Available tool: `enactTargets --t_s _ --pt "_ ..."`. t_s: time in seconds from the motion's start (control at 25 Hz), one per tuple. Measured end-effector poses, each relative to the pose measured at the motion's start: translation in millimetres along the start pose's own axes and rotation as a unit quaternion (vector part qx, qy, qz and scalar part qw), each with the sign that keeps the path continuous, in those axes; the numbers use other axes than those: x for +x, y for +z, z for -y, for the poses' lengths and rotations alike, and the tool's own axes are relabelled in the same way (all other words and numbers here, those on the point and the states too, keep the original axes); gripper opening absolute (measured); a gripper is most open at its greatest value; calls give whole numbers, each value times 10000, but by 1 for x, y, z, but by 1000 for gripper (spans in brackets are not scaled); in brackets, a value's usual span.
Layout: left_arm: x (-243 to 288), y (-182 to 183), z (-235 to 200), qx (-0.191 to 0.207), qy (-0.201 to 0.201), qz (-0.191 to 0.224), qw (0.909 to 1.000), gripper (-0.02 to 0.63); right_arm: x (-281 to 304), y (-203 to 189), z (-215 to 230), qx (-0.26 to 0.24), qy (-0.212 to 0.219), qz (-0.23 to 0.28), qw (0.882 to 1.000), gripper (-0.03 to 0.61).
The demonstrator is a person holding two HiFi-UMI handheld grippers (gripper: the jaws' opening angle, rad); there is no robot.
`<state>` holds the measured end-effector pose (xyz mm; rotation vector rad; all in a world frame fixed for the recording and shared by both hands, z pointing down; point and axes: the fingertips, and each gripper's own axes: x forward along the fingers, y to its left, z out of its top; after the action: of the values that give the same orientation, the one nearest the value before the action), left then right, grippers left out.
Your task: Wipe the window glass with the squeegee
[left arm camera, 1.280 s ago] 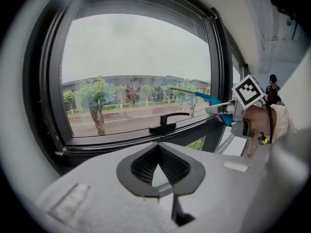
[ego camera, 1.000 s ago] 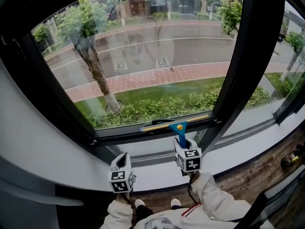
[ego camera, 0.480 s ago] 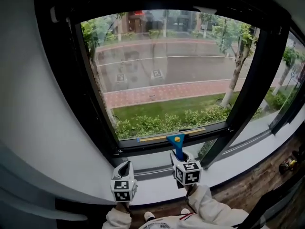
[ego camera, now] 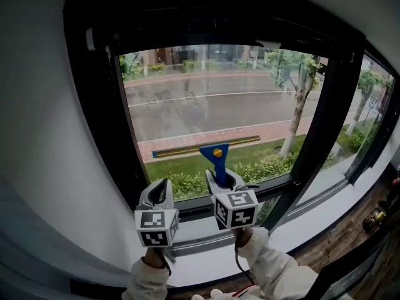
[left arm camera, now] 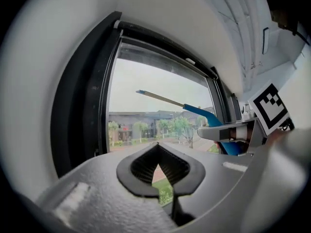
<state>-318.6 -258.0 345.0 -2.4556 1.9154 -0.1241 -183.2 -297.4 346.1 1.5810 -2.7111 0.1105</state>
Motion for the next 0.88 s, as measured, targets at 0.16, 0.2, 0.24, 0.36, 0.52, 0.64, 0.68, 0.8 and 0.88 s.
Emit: enactTargets --t_s 0.16,0.2,0.24,0.36,0.52,0.64,0.68,0.8,0.88 --pt "25 74 -3 70 -27 384 9992 -2 23 98 -12 -427 159 615 9971 106" --pt "30 90 -6 116 -4 443 9990 -2 29 118 -14 -521 175 710 9960 106" --pt "36 105 -8 130 12 498 9987 -1 34 136 -16 -617 168 788 9948 106" --pt "49 143 -13 84 24 614 9981 -2 47 180 -17 -774 115 973 9922 106" --pt "56 185 -17 439 254 793 9956 0 55 224 -19 -825 56 1216 9891 106" --pt "56 217 -21 675 352 953 9925 -1 59 249 -18 -810 -12 1271 9886 106" --pt "57 225 -23 771 387 951 9917 -2 61 255 -18 -809 -13 1264 9887 106" --pt "62 245 -28 862 391 951 9910 0 64 274 -19 -926 -35 1275 9875 106" --pt "64 253 -28 790 305 986 9915 0 69 280 -18 -965 -43 1264 9873 106"
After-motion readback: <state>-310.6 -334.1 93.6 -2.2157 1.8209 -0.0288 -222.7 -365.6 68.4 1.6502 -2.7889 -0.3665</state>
